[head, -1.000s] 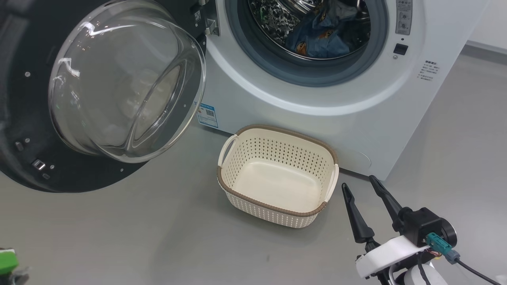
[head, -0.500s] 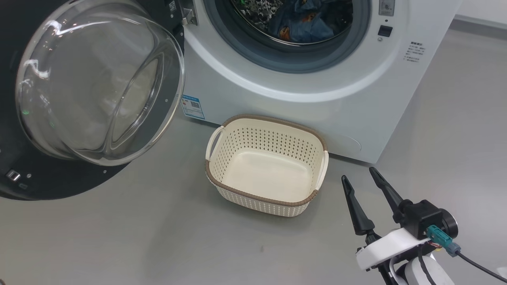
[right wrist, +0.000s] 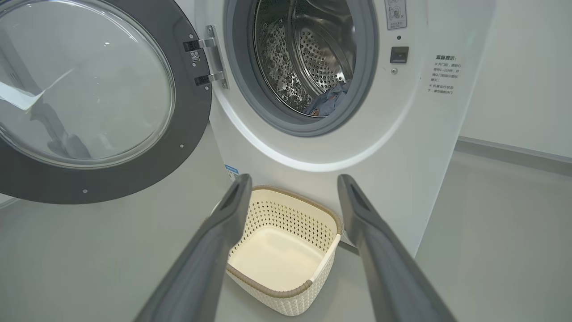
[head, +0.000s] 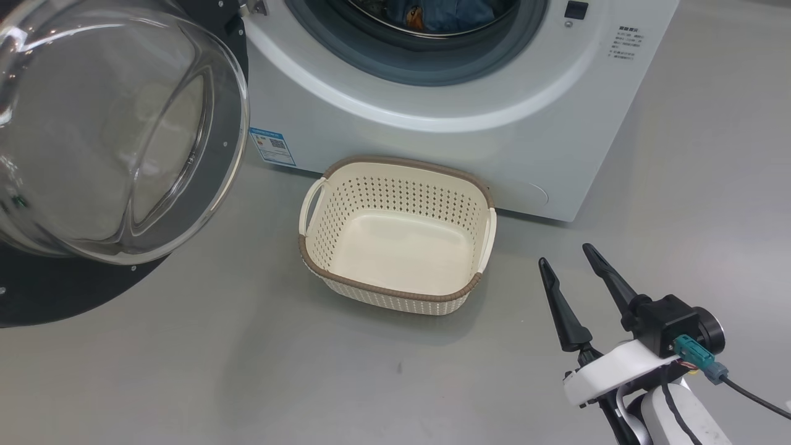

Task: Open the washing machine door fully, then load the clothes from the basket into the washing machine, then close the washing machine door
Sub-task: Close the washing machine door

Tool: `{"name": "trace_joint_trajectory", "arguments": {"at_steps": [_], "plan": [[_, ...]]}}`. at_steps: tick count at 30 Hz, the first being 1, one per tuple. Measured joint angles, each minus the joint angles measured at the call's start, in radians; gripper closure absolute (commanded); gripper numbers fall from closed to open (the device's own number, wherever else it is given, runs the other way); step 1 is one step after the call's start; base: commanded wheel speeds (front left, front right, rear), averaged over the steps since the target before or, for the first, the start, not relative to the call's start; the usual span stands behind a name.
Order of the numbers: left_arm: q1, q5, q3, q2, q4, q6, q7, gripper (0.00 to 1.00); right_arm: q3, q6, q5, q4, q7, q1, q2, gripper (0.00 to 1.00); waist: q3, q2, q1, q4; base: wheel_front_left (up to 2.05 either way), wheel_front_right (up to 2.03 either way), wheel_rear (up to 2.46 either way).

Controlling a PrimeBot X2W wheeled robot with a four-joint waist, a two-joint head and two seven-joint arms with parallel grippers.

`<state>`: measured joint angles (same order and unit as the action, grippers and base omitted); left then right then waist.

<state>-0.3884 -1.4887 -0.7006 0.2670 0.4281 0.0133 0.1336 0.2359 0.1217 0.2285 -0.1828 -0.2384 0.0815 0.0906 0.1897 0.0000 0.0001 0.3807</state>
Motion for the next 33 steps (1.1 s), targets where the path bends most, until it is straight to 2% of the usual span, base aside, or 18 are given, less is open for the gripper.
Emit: {"name": "trace_joint_trajectory", "arguments": {"at_steps": [7,33], "plan": [[-0.036,-0.025,-0.017,0.022,0.049,-0.03,0.011,1.0,-0.002,0.0,0.0,0.007,0.006,0.015,0.011,0.0,0.03,0.0,0.0,-0.023,0.0,0.0,0.0],[-0.099,-0.031,0.006,0.047,0.173,-0.026,0.051,1.0,-0.012,0.0,0.015,0.014,0.013,0.022,0.029,0.0,0.074,0.0,-0.0001,-0.045,0.0,0.0,0.0]]}}
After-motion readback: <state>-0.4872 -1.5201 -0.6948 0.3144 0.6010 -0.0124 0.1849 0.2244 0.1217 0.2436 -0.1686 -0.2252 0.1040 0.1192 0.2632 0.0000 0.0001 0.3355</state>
